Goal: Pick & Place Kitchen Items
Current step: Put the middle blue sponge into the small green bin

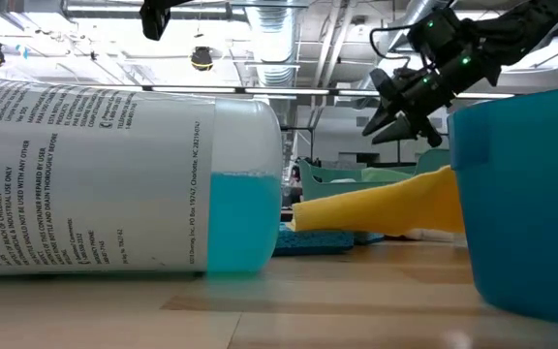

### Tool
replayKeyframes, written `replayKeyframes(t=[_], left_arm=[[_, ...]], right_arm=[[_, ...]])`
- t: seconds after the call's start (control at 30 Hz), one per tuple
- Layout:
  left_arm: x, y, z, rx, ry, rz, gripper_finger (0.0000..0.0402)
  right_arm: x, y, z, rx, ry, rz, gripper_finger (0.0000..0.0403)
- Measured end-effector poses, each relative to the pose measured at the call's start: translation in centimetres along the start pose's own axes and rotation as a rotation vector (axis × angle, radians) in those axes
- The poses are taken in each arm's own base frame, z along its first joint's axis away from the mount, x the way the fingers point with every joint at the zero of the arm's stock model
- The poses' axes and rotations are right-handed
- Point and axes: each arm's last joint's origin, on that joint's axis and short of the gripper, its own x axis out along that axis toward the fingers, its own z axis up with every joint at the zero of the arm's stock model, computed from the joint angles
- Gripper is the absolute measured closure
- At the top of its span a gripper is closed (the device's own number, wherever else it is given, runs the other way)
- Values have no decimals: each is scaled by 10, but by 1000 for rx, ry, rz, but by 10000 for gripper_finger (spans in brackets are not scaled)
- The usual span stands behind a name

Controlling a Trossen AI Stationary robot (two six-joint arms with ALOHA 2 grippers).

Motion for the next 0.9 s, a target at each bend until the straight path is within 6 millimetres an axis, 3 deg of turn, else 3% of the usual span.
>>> replayKeyframes(t=[0.57,0.9], left_arm=[[0,0,0,-1,0,0,262],[0,0,0,-1,0,0,262]], right_arm=[[-14,4,9,-1,-38,72,284],[-22,28,-6,-163,213,544,284]])
